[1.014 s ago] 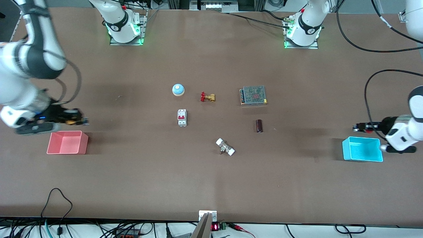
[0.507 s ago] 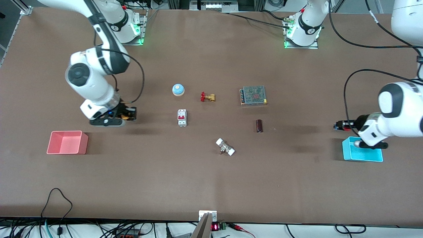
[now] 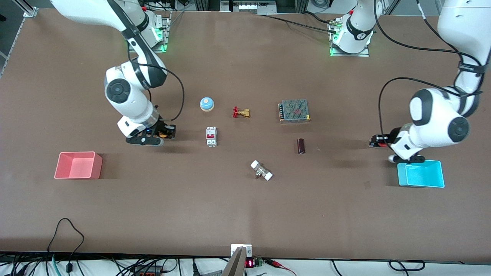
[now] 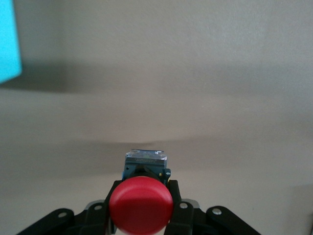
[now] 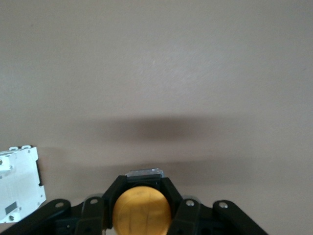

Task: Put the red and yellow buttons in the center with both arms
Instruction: 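Carry the yellow button with the right gripper while the left gripper carries the red, then lower both buttons onto the table and open both grippers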

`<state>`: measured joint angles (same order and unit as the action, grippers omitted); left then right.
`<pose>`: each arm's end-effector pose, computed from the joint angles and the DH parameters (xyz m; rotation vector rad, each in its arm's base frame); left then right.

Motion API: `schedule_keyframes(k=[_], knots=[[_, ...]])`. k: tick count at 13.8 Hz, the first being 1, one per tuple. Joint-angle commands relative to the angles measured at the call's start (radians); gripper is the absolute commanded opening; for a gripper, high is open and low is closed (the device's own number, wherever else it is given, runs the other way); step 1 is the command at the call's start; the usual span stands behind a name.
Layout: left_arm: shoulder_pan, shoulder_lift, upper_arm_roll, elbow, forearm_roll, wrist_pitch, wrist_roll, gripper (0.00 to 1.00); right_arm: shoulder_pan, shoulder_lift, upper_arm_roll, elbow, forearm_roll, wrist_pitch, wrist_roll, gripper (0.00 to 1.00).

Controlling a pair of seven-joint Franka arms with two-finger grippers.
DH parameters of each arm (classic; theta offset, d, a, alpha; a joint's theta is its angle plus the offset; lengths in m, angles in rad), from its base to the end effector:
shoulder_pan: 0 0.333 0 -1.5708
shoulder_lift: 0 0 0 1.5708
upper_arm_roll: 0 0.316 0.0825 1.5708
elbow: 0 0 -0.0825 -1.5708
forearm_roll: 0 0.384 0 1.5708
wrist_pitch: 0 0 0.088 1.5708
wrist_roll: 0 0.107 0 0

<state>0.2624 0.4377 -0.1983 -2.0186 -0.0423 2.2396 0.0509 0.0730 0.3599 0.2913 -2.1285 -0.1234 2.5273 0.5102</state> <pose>0.5783 0.0370 0.2206 2.9980 0.0786 -0.3047 0.5428 0.2064 0.2500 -3.0903 0.1043 -0.0635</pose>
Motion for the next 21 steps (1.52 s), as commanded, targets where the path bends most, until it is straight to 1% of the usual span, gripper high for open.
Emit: schedule_keyframes(k=[1, 3, 6, 9, 11, 12, 13, 14, 15, 16, 17, 18, 19, 20, 21], knots=[[0.011, -0.051, -0.033, -0.08, -0.001, 0.06, -0.058, 0.33, 0.019, 0.011, -0.007, -0.008, -0.047, 0.034, 0.041, 0.3], [0.011, -0.051, -0.068, -0.086, -0.001, 0.072, -0.109, 0.33, 0.017, 0.016, -0.009, -0.008, -0.067, 0.036, 0.041, 0.3], [0.011, -0.042, -0.098, -0.091, -0.002, 0.103, -0.151, 0.33, 0.022, 0.037, -0.012, -0.008, -0.082, 0.041, 0.042, 0.3], [0.011, -0.027, -0.098, -0.156, -0.002, 0.244, -0.151, 0.33, 0.024, 0.045, -0.014, -0.01, -0.091, 0.045, 0.054, 0.3], [0.011, -0.022, -0.098, -0.157, -0.002, 0.256, -0.151, 0.34, 0.028, 0.057, -0.014, -0.01, -0.123, 0.062, 0.092, 0.3], [0.011, -0.022, -0.098, -0.157, -0.001, 0.262, -0.152, 0.35, 0.04, 0.065, -0.014, -0.01, -0.166, 0.064, 0.132, 0.3], [0.011, -0.022, -0.098, -0.157, -0.002, 0.27, -0.152, 0.39, 0.044, 0.074, -0.014, -0.01, -0.218, 0.064, 0.184, 0.3], [0.011, -0.019, -0.098, -0.152, -0.002, 0.272, -0.152, 0.58, 0.044, 0.079, -0.014, -0.008, -0.257, 0.064, 0.215, 0.3], [0.011, -0.019, -0.098, -0.147, -0.002, 0.272, -0.155, 0.8, 0.044, 0.085, -0.014, -0.007, -0.281, 0.064, 0.234, 0.3], [0.011, -0.022, -0.098, -0.144, -0.001, 0.27, -0.163, 1.0, 0.044, 0.086, -0.015, -0.007, -0.285, 0.064, 0.238, 0.3], [0.011, -0.03, -0.098, -0.144, -0.001, 0.267, -0.164, 1.0, 0.044, 0.086, -0.015, -0.005, -0.285, 0.064, 0.238, 0.3], [0.011, -0.04, -0.098, -0.143, -0.001, 0.264, -0.164, 1.0, 0.042, 0.086, -0.014, -0.005, -0.285, 0.064, 0.24, 0.4], [0.011, -0.053, -0.098, -0.141, -0.001, 0.262, -0.16, 1.0, 0.041, 0.086, -0.014, -0.004, -0.285, 0.064, 0.241, 0.64], [0.011, -0.066, -0.098, -0.129, -0.001, 0.259, -0.16, 1.0, 0.037, 0.086, -0.014, -0.002, -0.285, 0.064, 0.241, 0.75], [0.011, -0.076, -0.098, -0.106, 0.001, 0.243, -0.158, 1.0, 0.036, 0.086, -0.014, 0.001, -0.283, 0.064, 0.243, 1.0]])
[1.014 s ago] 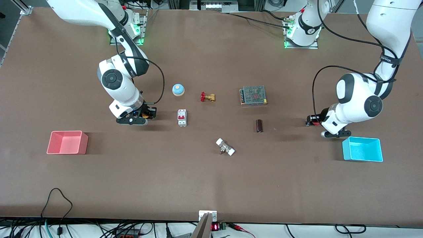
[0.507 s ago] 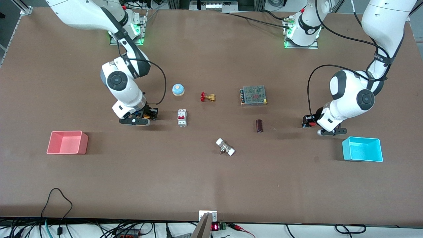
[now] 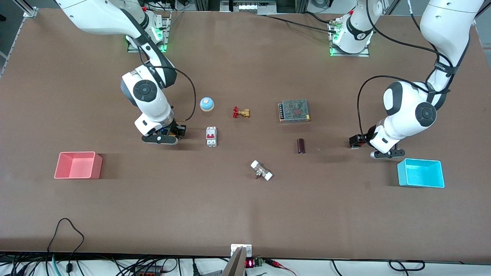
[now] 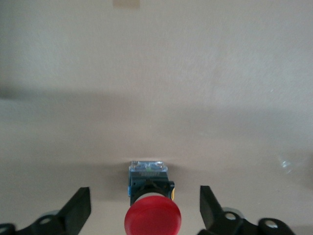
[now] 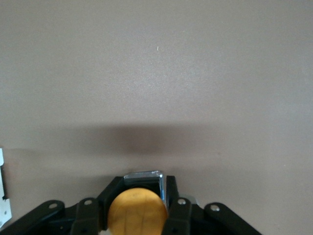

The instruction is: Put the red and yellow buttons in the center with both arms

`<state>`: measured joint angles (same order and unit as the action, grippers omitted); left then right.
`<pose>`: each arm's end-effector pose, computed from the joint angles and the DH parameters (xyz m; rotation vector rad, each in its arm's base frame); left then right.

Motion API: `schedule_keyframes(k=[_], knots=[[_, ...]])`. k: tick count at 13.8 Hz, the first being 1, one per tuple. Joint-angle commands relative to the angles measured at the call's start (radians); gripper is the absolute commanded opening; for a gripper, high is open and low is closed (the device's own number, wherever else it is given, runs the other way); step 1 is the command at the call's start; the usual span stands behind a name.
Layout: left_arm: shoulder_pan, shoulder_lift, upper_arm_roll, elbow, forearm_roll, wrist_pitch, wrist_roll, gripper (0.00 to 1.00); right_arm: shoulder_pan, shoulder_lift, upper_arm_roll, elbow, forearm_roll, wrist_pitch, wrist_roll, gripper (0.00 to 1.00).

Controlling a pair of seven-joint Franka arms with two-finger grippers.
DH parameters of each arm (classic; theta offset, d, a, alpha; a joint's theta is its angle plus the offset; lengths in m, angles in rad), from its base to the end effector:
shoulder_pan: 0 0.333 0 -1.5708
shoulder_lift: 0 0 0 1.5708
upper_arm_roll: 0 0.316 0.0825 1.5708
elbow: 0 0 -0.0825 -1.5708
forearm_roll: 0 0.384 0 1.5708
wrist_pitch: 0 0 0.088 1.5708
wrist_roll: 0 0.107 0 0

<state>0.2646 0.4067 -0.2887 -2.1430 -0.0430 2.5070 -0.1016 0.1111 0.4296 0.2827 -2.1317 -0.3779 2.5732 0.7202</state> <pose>0.5686 -0.0138 0.2166 2.9983 0.2002 -0.0551 0.5302 0.2268 0.2137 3.0829 -0.0578 0.1326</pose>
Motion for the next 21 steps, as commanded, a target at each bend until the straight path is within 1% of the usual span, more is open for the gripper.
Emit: schedule_keyframes(k=[1, 3, 6, 7, 8, 9, 10, 11, 12, 13, 14, 15, 16, 17, 18, 19, 20, 21], knots=[[0.008, -0.052, -0.004, 0.047, 0.003, -0.046, -0.006, 1.0, -0.005, 0.015, -0.005, 0.007, -0.027, 0.016, 0.032, 1.0], [0.01, -0.048, 0.003, 0.138, 0.012, -0.114, -0.004, 1.0, -0.014, 0.003, -0.005, 0.025, -0.023, 0.012, 0.019, 1.0], [0.011, -0.025, 0.008, 0.305, 0.015, -0.305, -0.009, 1.0, -0.025, -0.044, -0.005, 0.039, -0.016, -0.024, 0.012, 1.0], [0.015, -0.02, 0.009, 0.342, 0.017, -0.344, -0.007, 1.0, -0.03, -0.067, -0.004, 0.045, -0.012, -0.04, 0.012, 1.0], [0.016, -0.02, 0.013, 0.379, 0.041, -0.379, -0.007, 1.0, -0.039, -0.112, -0.002, 0.055, -0.007, -0.077, 0.009, 1.0], [0.016, -0.02, 0.014, 0.42, 0.089, -0.413, -0.01, 1.0, -0.041, -0.171, 0.0, 0.071, 0.013, -0.146, 0.007, 1.0], [0.016, -0.02, 0.014, 0.472, 0.113, -0.469, -0.01, 1.0, -0.042, -0.236, 0.001, 0.099, 0.064, -0.219, -0.014, 1.0], [0.016, -0.02, 0.014, 0.52, 0.114, -0.523, -0.01, 1.0, -0.059, -0.285, 0.0, 0.133, 0.139, -0.294, -0.113, 1.0], [0.01, -0.022, 0.014, 0.566, 0.114, -0.577, -0.012, 1.0, -0.095, -0.311, 0.0, 0.194, 0.24, -0.392, -0.281, 1.0], [0.005, -0.022, 0.013, 0.621, 0.114, -0.637, -0.013, 1.0, -0.125, -0.322, -0.003, 0.275, 0.31, -0.512, -0.455, 1.0], [-0.007, -0.026, 0.017, 0.652, 0.111, -0.663, -0.01, 1.0, -0.158, -0.328, -0.007, 0.347, 0.327, -0.621, -0.557, 1.0], [-0.071, -0.049, 0.064, 0.661, 0.111, -0.677, -0.012, 1.0, -0.191, -0.342, -0.014, 0.411, 0.332, -0.713, -0.583, 1.0], [-0.152, -0.077, 0.151, 0.666, 0.104, -0.7, -0.01, 1.0, -0.205, -0.359, -0.049, 0.461, 0.341, -0.798, -0.584, 1.0], [-0.197, -0.101, 0.207, 0.667, 0.101, -0.702, 0.0, 1.0, -0.205, -0.377, -0.086, 0.493, 0.364, -0.853, -0.584, 1.0], [-0.197, -0.13, 0.218, 0.666, 0.088, -0.702, 0.008, 1.0, -0.205, -0.384, -0.12, 0.518, 0.373, -0.889, -0.584, 1.0], [-0.193, -0.153, 0.22, 0.666, 0.069, -0.705, 0.032, 1.0, -0.205, -0.399, -0.14, 0.524, 0.381, -0.895, -0.584, 1.0], [-0.188, -0.176, 0.221, 0.661, 0.048, -0.708, 0.083, 1.0, -0.202, -0.408, -0.158, 0.524, 0.396, -0.901, -0.584, 1.0], [-0.189, -0.19, 0.239, 0.657, 0.037, -0.721, 0.109, 1.0, -0.199, -0.414, -0.161, 0.524, 0.398, -0.916, -0.584, 1.0]])
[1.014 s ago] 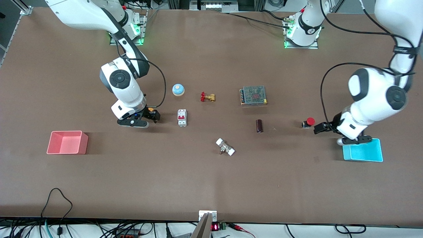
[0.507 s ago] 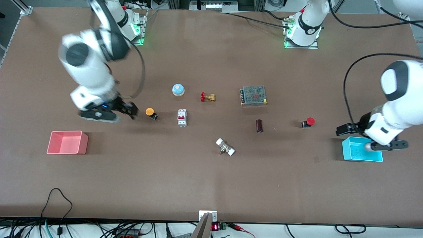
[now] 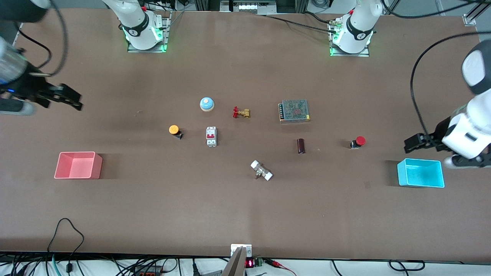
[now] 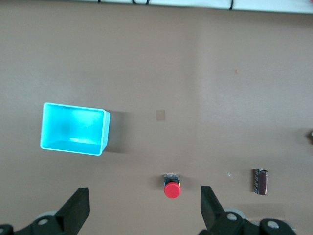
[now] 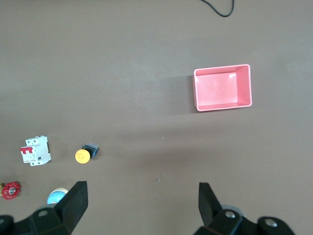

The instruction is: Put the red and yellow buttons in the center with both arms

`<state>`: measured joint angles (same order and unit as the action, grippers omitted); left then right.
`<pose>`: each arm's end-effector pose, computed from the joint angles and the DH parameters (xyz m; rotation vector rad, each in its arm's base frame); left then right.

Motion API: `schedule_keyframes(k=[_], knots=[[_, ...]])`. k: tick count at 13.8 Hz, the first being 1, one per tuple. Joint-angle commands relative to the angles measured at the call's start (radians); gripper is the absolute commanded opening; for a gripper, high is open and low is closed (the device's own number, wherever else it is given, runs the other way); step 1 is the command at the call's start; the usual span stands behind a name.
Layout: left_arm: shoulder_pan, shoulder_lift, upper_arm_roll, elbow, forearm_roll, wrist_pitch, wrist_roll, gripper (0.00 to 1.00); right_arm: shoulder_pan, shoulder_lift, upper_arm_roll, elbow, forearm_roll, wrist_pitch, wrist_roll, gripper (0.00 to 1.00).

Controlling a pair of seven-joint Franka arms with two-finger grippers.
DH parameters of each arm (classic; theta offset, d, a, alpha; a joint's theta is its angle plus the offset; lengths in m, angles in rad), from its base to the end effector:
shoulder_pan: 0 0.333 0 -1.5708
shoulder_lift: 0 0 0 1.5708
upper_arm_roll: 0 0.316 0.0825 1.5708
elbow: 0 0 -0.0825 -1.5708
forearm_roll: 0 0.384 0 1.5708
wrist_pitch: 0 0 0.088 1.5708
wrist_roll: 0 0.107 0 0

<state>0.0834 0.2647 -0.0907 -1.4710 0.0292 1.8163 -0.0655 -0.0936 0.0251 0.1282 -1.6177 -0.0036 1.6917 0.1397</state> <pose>0.6508 0.0045 0.5358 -3.1356 -0.0884 -0.1284 0.5721 0.0186 0.5990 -3.1324 0.1644 -0.0768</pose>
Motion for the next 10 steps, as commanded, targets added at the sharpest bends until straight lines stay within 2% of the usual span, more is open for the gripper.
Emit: schedule_keyframes(k=[1, 5, 10], knots=[[-0.017, -0.064, 0.07, -0.017, -0.044, -0.058, 0.075, 1.0, 0.011, -0.013, -0.007, 0.007, 0.02, -0.04, -0.002, 1.0], [-0.016, -0.096, 0.072, -0.014, -0.054, -0.222, 0.05, 1.0, 0.018, -0.013, -0.001, 0.007, 0.014, -0.052, 0.012, 1.0], [-0.011, -0.193, 0.063, -0.1, -0.051, -0.207, 0.047, 1.0, 0.017, -0.016, -0.001, 0.007, 0.016, -0.069, 0.018, 1.0]])
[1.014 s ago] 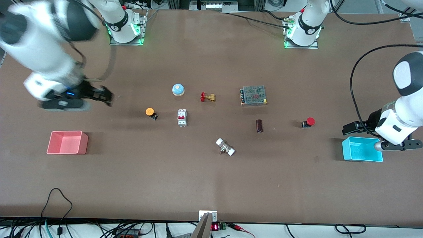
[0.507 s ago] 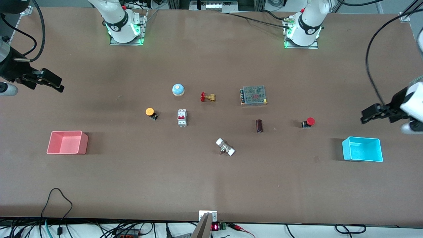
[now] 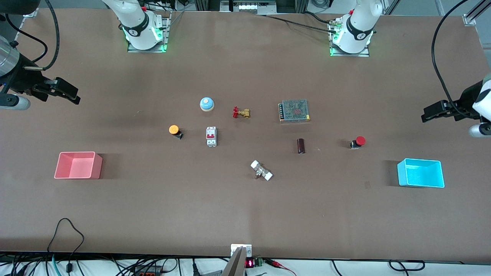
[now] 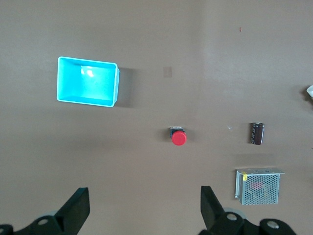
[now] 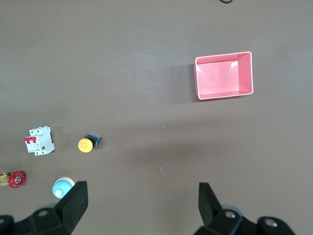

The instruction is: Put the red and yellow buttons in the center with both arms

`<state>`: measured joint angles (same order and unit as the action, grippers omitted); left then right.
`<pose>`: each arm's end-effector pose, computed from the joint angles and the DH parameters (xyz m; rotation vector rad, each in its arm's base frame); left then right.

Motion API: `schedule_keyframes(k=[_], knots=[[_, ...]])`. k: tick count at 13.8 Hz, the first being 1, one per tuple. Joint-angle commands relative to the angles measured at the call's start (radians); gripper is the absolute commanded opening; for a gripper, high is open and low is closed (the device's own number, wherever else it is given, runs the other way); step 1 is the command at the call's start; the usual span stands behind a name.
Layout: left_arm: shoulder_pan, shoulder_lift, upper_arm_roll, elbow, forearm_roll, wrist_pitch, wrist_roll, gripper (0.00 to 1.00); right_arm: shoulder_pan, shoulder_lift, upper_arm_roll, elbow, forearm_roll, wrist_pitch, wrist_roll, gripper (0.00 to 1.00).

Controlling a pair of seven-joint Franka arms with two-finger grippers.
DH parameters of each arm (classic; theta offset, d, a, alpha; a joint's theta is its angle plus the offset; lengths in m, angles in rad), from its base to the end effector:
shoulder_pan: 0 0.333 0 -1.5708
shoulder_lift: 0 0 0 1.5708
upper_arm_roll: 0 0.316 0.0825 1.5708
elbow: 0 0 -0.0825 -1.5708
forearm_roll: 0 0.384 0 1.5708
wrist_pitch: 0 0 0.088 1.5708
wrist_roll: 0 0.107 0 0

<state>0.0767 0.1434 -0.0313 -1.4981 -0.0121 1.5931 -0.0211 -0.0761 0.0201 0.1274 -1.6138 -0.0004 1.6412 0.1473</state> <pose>0.5978 0.0272 0.5781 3.1218 0.1050 -0.0752 0.5653 0.0283 0.5991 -3.1351 0.1506 -0.0113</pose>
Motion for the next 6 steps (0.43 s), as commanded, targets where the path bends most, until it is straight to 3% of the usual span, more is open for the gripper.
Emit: schedule_keyframes(k=[1, 6], knots=[[-0.005, -0.073, 0.004, -0.073, -0.011, 0.018, 0.001, 1.0, -0.001, -0.014, 0.001, 0.0, 0.013, -0.02, 0.011, 1.0], [-0.006, -0.074, 0.004, -0.073, -0.009, 0.015, -0.04, 1.0, 0.024, -0.035, 0.004, -0.02, 0.014, -0.023, 0.014, 1.0]])
